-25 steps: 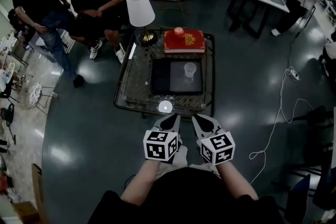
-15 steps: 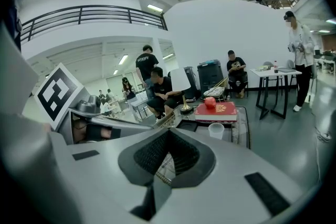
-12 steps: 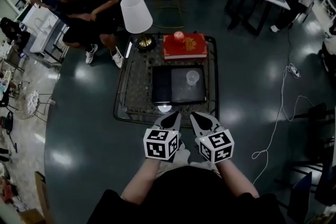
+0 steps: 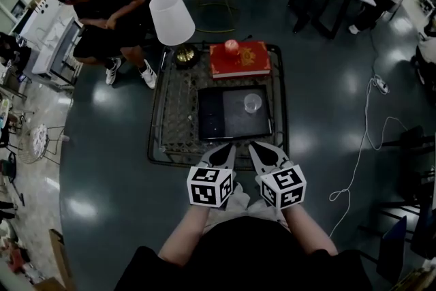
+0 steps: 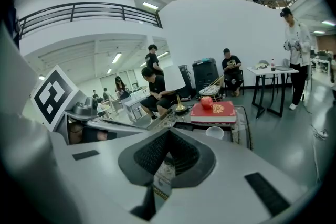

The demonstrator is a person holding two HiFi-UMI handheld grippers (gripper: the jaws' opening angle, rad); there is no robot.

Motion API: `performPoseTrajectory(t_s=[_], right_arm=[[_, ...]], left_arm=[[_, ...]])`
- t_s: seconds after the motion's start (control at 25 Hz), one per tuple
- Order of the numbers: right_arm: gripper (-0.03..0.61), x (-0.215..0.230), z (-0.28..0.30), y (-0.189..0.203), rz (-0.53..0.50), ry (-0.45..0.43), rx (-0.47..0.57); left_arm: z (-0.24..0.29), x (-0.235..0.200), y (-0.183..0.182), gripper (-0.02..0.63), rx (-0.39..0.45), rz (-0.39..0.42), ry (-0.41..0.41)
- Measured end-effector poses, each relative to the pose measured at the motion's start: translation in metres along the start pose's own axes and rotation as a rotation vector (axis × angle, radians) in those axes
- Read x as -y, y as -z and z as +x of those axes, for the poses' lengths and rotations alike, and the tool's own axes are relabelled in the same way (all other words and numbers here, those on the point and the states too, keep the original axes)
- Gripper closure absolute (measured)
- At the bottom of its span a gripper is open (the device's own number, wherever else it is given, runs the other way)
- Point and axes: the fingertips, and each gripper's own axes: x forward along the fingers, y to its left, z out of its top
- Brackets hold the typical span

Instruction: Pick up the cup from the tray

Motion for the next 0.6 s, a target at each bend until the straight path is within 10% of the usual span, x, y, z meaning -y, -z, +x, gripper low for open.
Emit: performPoseTrajectory(t_s=[0.6], right_arm=[[0.568,0.057,0.006,0.018,0.058,0.115,-0.045]], left_arm=[[0.044,-0.019,0.016,0.604,-0.054,-0.023,-0.031]])
